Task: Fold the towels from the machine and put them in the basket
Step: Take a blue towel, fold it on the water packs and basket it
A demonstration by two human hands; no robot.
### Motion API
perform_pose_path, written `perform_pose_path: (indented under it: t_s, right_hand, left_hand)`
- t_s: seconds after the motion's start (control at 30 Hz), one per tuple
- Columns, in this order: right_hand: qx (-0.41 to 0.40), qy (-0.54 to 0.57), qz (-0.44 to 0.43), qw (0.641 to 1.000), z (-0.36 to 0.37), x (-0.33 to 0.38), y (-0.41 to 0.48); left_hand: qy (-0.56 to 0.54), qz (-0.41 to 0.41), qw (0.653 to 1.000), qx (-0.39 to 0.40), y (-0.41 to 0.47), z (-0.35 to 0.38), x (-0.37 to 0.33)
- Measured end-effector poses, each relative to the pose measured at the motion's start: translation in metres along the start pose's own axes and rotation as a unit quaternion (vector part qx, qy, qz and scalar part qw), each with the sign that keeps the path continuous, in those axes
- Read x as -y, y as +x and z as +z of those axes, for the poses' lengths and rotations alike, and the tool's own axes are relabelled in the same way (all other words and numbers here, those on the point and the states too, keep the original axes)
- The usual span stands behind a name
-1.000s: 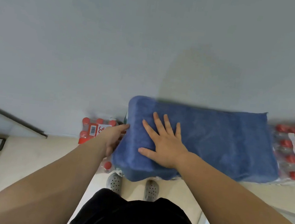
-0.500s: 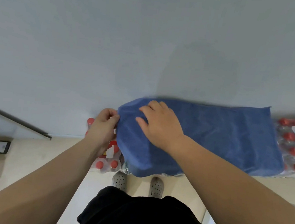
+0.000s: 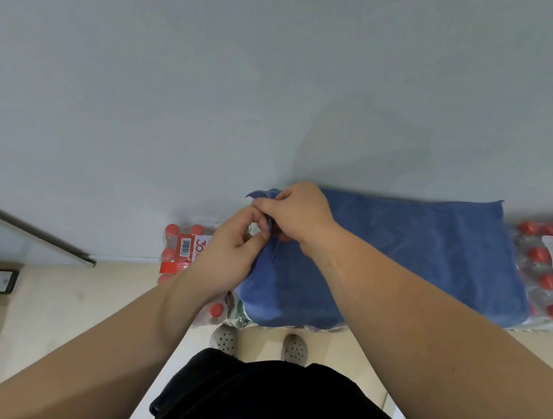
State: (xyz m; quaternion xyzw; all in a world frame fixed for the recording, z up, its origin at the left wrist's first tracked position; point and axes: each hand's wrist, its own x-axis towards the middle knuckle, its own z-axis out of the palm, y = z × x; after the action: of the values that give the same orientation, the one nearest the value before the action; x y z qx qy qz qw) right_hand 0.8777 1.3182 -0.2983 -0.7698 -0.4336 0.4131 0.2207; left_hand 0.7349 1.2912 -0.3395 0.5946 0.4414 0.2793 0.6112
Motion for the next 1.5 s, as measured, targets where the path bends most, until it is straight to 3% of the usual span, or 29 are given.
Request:
perform_pose_path:
  t_s: [0.1, 0.23, 0.33, 0.4, 0.53, 0.7, 0.9, 1.07, 1.5]
  right_hand:
    - [-0.001, 0.022, 0.035, 0.999, -0.005, -0.01, 0.003]
    - [-0.021, 0.168, 0.068, 0.983, -0.015, -0.018, 0.008]
    - [-0.018, 0.241, 0.093, 0.966, -0.025, -0.021, 0.011]
    - [-0.001, 0.231, 0.105, 0.967, -0.029, -0.023, 0.014]
    - [-0.012, 0.154, 0.072, 0.985, -0.023, -0.022, 0.022]
    - [-0.031, 0.201, 0.035, 0.978, 0.002, 0.0, 0.029]
    - [0.028, 0.243, 0.073, 0.967, 0.035, 0.013, 0.036]
    - [0.032, 0.243, 0.07, 0.967, 0.04, 0.012, 0.048]
    - [0.001, 0.238, 0.005, 0.971, -0.068, -0.048, 0.059]
  left_hand:
    - [-0.001, -0.012, 1.0, -0.001, 0.001, 0.006, 0.006]
    - [0.064, -0.035, 0.994, -0.08, -0.006, 0.007, 0.019]
    - [0.128, -0.073, 0.989, -0.022, -0.017, 0.0, 0.035]
    - [0.132, -0.104, 0.986, 0.019, -0.023, -0.007, 0.045]
    - [0.053, -0.183, 0.98, 0.061, -0.034, -0.017, 0.05]
    - [-0.026, -0.187, 0.971, 0.147, -0.052, -0.033, 0.041]
    - [-0.041, -0.207, 0.975, 0.066, -0.068, -0.043, 0.06]
    - [-0.043, -0.219, 0.975, 0.01, -0.074, -0.033, 0.057]
    - [-0.037, -0.159, 0.986, 0.03, -0.063, 0.049, -0.015]
